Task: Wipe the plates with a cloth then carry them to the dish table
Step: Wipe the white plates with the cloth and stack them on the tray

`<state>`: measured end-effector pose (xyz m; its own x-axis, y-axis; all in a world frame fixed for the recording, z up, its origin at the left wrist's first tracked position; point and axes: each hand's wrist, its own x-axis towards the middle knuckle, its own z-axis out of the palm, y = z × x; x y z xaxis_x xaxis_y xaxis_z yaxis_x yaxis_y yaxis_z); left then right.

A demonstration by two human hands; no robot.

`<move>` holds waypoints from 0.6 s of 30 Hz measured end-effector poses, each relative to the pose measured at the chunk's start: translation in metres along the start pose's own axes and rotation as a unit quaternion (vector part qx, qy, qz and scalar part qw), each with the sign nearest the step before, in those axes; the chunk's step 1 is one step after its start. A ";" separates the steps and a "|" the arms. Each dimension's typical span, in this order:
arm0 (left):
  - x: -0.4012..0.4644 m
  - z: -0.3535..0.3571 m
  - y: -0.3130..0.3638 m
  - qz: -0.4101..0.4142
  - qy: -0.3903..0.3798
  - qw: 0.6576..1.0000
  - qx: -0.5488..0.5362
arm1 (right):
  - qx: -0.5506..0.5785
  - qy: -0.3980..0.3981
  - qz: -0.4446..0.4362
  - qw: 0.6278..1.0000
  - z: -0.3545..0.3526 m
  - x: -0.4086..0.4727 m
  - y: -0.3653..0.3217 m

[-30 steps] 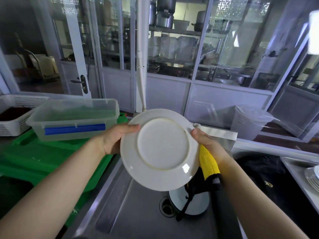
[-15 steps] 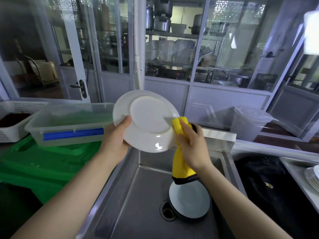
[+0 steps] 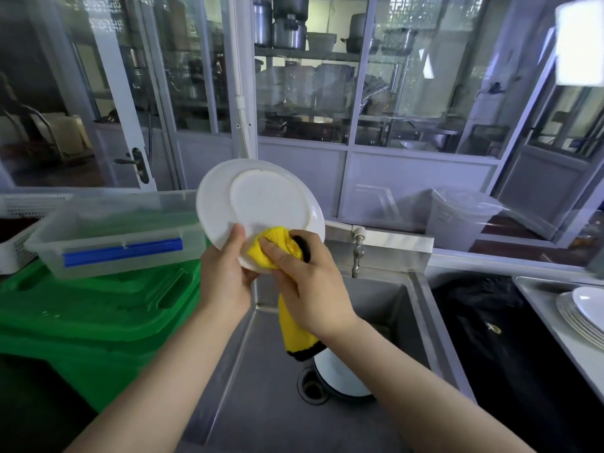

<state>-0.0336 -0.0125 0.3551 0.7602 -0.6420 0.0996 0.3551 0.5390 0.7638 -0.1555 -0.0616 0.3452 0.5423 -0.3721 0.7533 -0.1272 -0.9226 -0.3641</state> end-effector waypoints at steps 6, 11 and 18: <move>-0.011 -0.007 -0.013 -0.008 -0.044 0.999 0.010 | -0.074 0.004 0.038 0.997 -0.028 -0.024 0.046; -0.015 -0.016 -0.028 -0.062 -0.114 0.986 0.102 | -0.102 0.017 0.115 0.988 -0.047 -0.046 0.081; -0.041 -0.023 -0.072 -0.186 -0.200 0.932 0.238 | -0.154 -0.029 0.191 0.969 -0.073 -0.101 0.114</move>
<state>-0.0780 -0.0127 0.2817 0.3360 -0.9392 -0.0715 0.2004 -0.0029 0.9797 -0.2849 -0.1366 0.2679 0.4510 -0.6940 0.5612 -0.5649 -0.7088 -0.4224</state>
